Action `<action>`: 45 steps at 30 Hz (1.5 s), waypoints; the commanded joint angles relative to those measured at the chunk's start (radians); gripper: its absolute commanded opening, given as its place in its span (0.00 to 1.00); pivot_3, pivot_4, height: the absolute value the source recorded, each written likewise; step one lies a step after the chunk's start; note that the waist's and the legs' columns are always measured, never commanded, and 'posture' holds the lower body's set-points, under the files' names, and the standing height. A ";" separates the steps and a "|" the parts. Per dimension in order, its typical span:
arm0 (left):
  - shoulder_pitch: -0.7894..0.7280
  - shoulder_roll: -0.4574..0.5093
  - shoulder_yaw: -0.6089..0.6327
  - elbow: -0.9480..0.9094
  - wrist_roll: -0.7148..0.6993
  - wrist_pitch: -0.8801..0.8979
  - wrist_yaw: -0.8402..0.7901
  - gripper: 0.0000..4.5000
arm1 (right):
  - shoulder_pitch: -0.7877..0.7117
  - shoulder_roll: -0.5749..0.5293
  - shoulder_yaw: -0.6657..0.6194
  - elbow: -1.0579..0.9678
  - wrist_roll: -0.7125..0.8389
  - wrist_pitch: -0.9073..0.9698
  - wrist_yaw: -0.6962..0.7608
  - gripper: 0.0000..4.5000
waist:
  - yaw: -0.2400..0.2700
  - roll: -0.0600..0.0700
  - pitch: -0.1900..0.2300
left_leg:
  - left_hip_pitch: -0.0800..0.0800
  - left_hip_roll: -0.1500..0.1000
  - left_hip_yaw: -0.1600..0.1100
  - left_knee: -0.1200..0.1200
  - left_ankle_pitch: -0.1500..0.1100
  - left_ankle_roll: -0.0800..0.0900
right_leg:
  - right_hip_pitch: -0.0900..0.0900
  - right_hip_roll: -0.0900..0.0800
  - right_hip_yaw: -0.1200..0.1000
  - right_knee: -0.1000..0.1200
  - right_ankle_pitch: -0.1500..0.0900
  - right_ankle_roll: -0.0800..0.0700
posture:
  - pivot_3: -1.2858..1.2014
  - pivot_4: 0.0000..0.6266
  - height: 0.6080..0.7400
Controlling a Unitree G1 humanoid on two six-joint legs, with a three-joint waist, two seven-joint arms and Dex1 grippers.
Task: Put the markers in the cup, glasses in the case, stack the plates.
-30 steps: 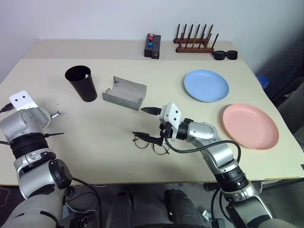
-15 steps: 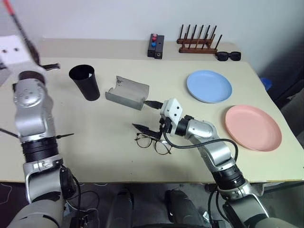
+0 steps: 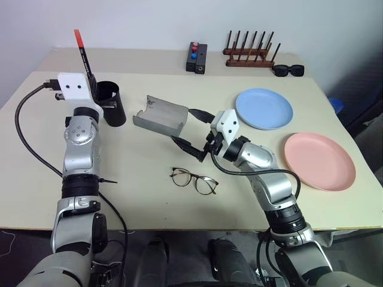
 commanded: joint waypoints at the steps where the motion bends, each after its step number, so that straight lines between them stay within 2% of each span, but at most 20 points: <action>1: -0.040 0.003 0.010 0.028 -0.012 -0.063 -0.026 0.01 | 0.005 -0.005 -0.016 -0.053 0.016 -0.011 -0.005 1.00 | 0.002 0.000 0.000 | 0.000 0.000 0.000 0.000 0.000 0.000 | 0.000 0.000 0.000 0.000 0.000 0.000 | 0.52 0.24 1.00; 3: -0.048 0.000 0.010 0.051 -0.017 -0.075 -0.036 0.01 | 0.008 -0.008 -0.015 -0.057 0.016 -0.010 -0.006 1.00 | 0.002 0.000 0.000 | 0.000 0.000 0.000 0.000 0.000 0.000 | 0.000 0.000 0.000 0.000 0.000 0.000 | 0.52 0.24 1.00; 6: -0.055 -0.001 0.014 0.080 -0.016 -0.073 -0.026 0.28 | 0.014 -0.010 -0.011 -0.064 0.014 -0.009 -0.007 1.00 | 0.001 0.000 0.000 | 0.000 0.000 0.000 0.000 0.000 0.000 | 0.000 0.000 0.000 0.000 0.000 0.000 | 0.52 0.24 1.00; 10: -0.055 -0.004 0.010 0.078 -0.005 -0.078 -0.006 0.72 | 0.015 -0.013 -0.009 -0.066 0.013 -0.008 -0.007 1.00 | 0.000 0.000 0.000 | 0.000 0.000 0.000 0.000 0.000 0.000 | 0.000 0.000 0.000 0.000 0.000 0.000 | 0.52 0.24 1.00; 27: -0.040 -0.014 0.022 0.043 -0.022 -0.062 0.003 0.72 | 0.015 -0.017 0.001 -0.063 0.011 -0.005 -0.004 1.00 | 0.000 0.000 0.000 | 0.000 0.000 0.000 0.000 0.000 0.000 | 0.000 0.000 0.000 0.000 0.000 0.000 | 0.52 0.24 1.00; 31: -0.054 -0.042 -0.006 -0.049 -0.072 -0.031 -0.074 0.72 | 0.015 -0.017 0.000 -0.060 0.010 -0.006 -0.006 1.00 | 0.003 0.000 0.000 | 0.000 0.000 0.000 0.000 0.000 0.000 | 0.000 0.000 0.000 0.000 0.000 0.000 | 0.52 0.24 1.00; 36: -0.026 -0.094 -0.133 -0.233 -0.105 0.155 -0.207 0.72 | 0.012 -0.014 -0.001 -0.048 0.006 -0.011 -0.009 1.00 | 0.004 0.000 0.000 | 0.000 0.000 0.000 0.001 0.000 0.000 | 0.001 0.000 0.000 0.000 0.000 0.000 | 0.52 0.24 1.00; 42: -0.014 -0.152 -0.157 -0.288 -0.101 0.390 -0.136 0.72 | 0.016 -0.009 0.003 -0.040 0.000 -0.018 -0.017 1.00 | -0.013 0.001 0.001 | 0.001 0.000 0.000 0.000 0.000 0.000 | 0.000 0.001 0.000 0.001 0.000 0.000 | 0.52 0.24 1.00; 45: -0.031 -0.183 -0.129 -0.275 -0.100 0.478 -0.066 0.90 | 0.024 -0.006 0.008 -0.038 -0.004 -0.023 -0.021 1.00 | -0.015 0.001 0.001 | 0.000 0.000 -0.001 0.000 0.000 0.000 | 0.000 0.001 0.000 0.001 0.000 0.001 | 0.52 0.24 1.00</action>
